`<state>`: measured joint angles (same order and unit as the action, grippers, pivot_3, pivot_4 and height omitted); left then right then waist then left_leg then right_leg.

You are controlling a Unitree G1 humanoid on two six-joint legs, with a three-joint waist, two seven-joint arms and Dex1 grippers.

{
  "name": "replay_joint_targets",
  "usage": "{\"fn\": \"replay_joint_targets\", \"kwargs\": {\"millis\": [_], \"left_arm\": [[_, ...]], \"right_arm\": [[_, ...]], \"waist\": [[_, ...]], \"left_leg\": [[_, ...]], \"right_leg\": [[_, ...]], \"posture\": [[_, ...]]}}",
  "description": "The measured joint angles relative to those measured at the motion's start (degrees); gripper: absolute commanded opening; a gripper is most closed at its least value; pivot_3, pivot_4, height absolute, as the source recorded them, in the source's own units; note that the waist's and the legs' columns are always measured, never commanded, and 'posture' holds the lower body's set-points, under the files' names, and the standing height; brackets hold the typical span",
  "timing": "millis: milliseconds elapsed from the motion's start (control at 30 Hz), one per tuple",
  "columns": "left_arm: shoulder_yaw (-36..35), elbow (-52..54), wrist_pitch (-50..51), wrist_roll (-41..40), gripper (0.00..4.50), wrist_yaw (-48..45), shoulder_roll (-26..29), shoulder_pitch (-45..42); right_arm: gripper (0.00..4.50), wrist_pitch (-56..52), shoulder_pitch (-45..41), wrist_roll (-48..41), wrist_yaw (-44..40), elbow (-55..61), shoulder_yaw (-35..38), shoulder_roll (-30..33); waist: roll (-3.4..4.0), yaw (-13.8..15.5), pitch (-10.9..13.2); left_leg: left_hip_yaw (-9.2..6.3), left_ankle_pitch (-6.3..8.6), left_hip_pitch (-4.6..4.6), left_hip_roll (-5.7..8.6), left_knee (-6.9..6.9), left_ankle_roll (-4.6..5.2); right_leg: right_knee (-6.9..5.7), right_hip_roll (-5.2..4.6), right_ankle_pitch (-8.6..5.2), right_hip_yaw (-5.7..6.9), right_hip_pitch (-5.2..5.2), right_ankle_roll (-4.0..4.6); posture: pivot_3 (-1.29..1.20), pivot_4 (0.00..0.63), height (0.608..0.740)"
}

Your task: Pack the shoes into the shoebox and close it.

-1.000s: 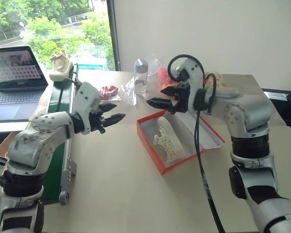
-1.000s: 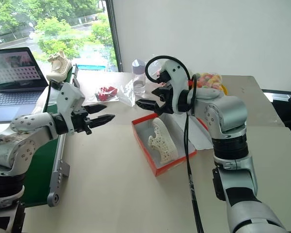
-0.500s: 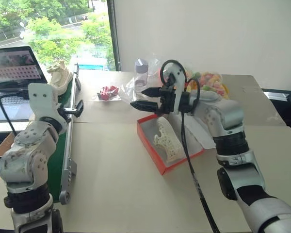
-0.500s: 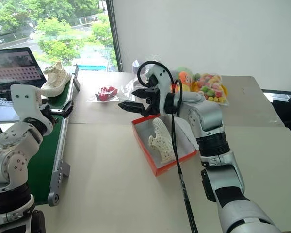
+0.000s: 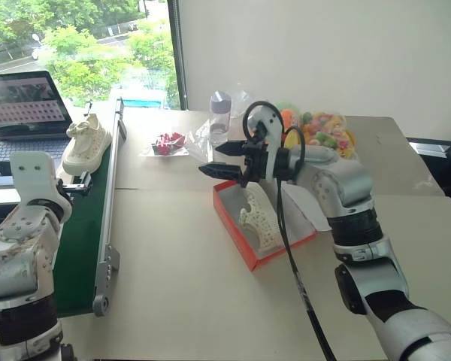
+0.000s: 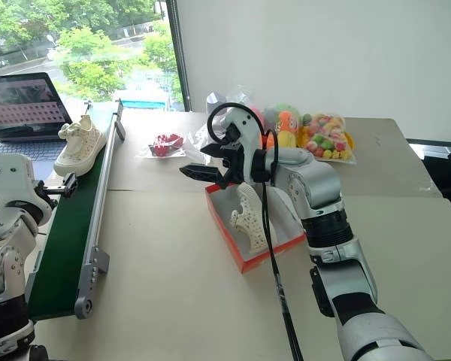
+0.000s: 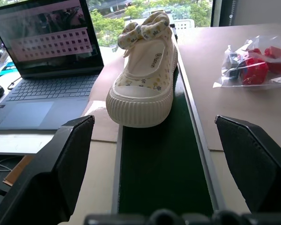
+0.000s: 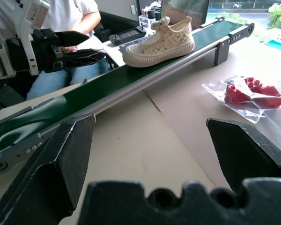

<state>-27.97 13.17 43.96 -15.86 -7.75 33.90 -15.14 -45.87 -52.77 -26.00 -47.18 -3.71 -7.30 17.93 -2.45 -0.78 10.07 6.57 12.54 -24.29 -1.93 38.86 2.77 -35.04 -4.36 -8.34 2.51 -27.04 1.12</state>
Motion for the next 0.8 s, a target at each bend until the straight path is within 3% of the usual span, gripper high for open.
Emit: {"fn": "replay_joint_targets", "kwargs": {"millis": [400, 733, 767, 800], "left_arm": [[-0.34, -10.89, -5.67, -0.25, 4.42, -3.83, 0.39, -2.15], [2.01, -14.05, -5.90, -0.26, 4.42, -6.40, 0.67, -3.30], [2.22, -14.05, -5.61, -0.28, 3.88, -6.76, 0.67, -3.30], [2.30, -14.05, -5.18, -0.39, 3.68, -7.01, 0.66, -3.30]], "right_arm": [[4.50, -1.72, 0.89, -0.01, 1.63, 1.89, 0.03, 0.99], [4.50, -3.75, 1.99, -0.03, 2.60, 4.26, 0.08, 2.14], [4.50, -3.91, 1.99, -0.03, 2.75, 4.30, 0.09, 2.24], [4.50, -4.14, 1.99, -0.03, 2.89, 4.30, 0.14, 2.36]], "waist": [[0.00, -0.02, 0.00], [0.00, 0.00, 0.00], [0.00, 0.00, 0.00], [0.00, 0.00, 0.00]], "left_leg": [[0.00, 0.00, -0.02, -0.01, -0.01, 0.00], [0.00, 0.00, -0.02, -0.02, -0.02, 0.00], [0.00, 0.00, -0.02, -0.02, -0.02, 0.00], [0.00, 0.00, -0.02, -0.02, -0.02, 0.00]], "right_leg": [[0.02, -0.04, 0.00, 0.08, 0.00, 0.00], [0.01, -0.05, 0.00, 0.10, -0.02, 0.00], [0.01, -0.05, 0.00, 0.10, -0.02, 0.00], [0.00, -0.05, 0.00, 0.11, -0.02, 0.01]], "posture": [[0.00, 0.150, 0.740], [0.00, 0.150, 0.740], [0.00, 0.150, 0.740], [0.00, 0.150, 0.740]]}}
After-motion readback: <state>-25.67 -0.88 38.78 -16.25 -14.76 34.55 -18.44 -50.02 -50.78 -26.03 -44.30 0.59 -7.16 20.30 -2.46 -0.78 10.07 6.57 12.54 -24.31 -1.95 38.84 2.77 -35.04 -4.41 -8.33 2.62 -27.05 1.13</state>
